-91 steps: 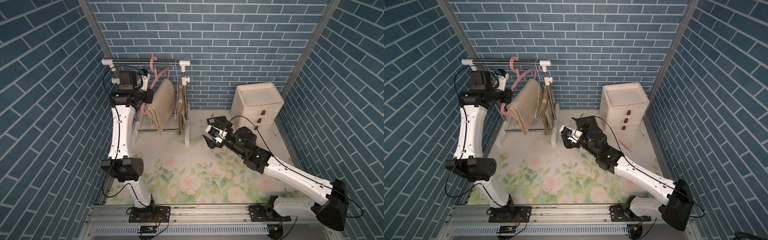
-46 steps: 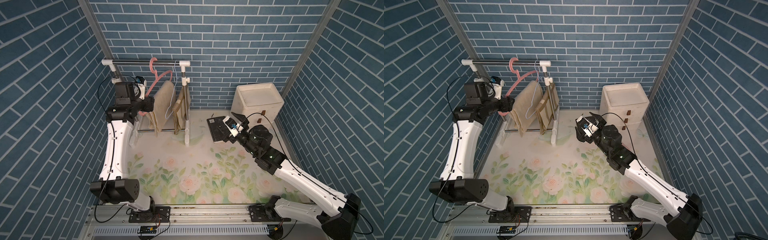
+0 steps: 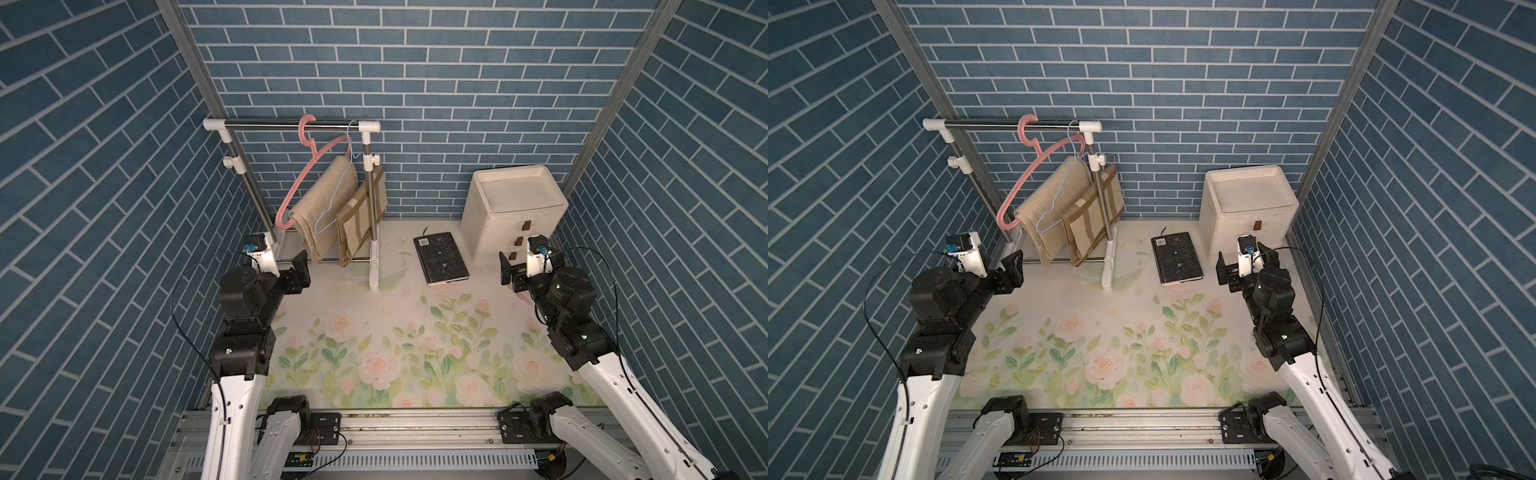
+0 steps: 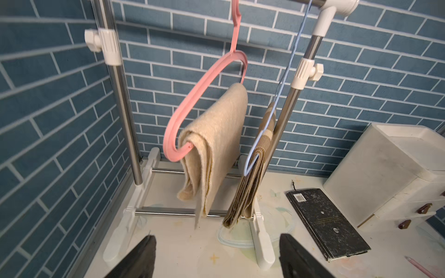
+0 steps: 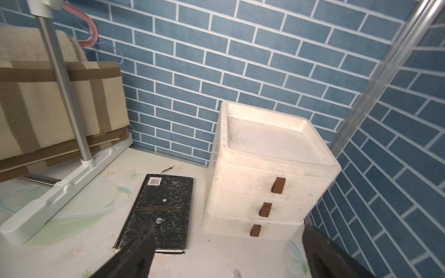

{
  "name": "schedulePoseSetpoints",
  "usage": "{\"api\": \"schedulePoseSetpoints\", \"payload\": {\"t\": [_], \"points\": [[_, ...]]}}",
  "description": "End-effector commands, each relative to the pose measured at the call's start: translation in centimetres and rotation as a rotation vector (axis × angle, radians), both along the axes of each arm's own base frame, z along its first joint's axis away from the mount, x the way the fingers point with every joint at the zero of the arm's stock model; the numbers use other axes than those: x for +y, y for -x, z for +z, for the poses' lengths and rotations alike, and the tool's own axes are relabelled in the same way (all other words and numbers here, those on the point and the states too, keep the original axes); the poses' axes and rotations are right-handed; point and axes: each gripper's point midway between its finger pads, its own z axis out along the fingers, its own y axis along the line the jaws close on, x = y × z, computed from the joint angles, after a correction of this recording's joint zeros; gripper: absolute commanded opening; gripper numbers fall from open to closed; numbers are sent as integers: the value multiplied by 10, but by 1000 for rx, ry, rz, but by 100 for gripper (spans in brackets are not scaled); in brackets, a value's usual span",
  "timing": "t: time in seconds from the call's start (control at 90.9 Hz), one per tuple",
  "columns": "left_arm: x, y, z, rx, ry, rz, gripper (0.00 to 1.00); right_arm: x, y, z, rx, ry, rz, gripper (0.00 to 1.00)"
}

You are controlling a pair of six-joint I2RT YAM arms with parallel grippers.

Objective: Hang the scarf on the hanger
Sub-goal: Reset both arms

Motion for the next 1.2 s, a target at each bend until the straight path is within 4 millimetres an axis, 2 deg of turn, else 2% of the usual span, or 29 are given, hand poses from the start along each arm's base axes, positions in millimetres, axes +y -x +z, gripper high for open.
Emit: {"api": "schedulePoseSetpoints", "payload": {"t": [0.0, 0.11, 0.209, 0.286, 0.308, 0.407, 0.462, 0.583, 0.715, 0.792, 0.88, 0.946, 1.023, 1.078, 1.122, 1.188], "points": [[0, -4, -31, -9, 127, 23, 83, -25, -2, -35, 82, -113, -102, 99], [4, -12, -66, 17, 175, 59, 83, -56, -8, -70, 108, -164, -213, 99], [20, -23, -83, 20, 191, 151, 86, -95, -11, -105, 92, -206, -366, 100], [36, -30, -92, 2, 182, 241, 89, -107, -13, -122, 59, -235, -392, 99], [40, -31, -88, -21, 178, 258, 89, -108, -15, -129, 54, -240, -386, 99], [50, -37, -99, -59, 139, 305, 94, -106, -21, -140, -10, -233, -359, 99], [52, -40, -102, -79, 98, 307, 100, -105, -25, -145, -27, -228, -348, 99], [61, -48, -118, -70, 37, 350, 100, -93, -30, -155, -82, -194, -273, 99], [64, -55, -130, -71, -47, 345, 100, -84, -39, -169, -77, -154, -212, 100], [61, -59, -125, -128, -71, 324, 100, -72, -41, -177, -72, -133, -148, 99], [55, -63, -125, -172, -75, 291, 100, -71, -45, -194, -27, -129, -138, 100], [53, -68, -135, -170, -86, 274, 100, -73, -55, -194, -6, -128, -157, 99], [52, -70, -150, -167, -89, 268, 100, -72, -56, -196, 2, -118, -159, 99], [51, -71, -171, -117, -103, 261, 100, -71, -56, -196, 2, -117, -157, 99], [47, -67, -182, -116, -116, 254, 100, -69, -56, -197, 5, -114, -145, 99], [41, -55, -182, -189, -119, 241, 100, -66, -56, -198, 10, -108, -129, 100]]}}
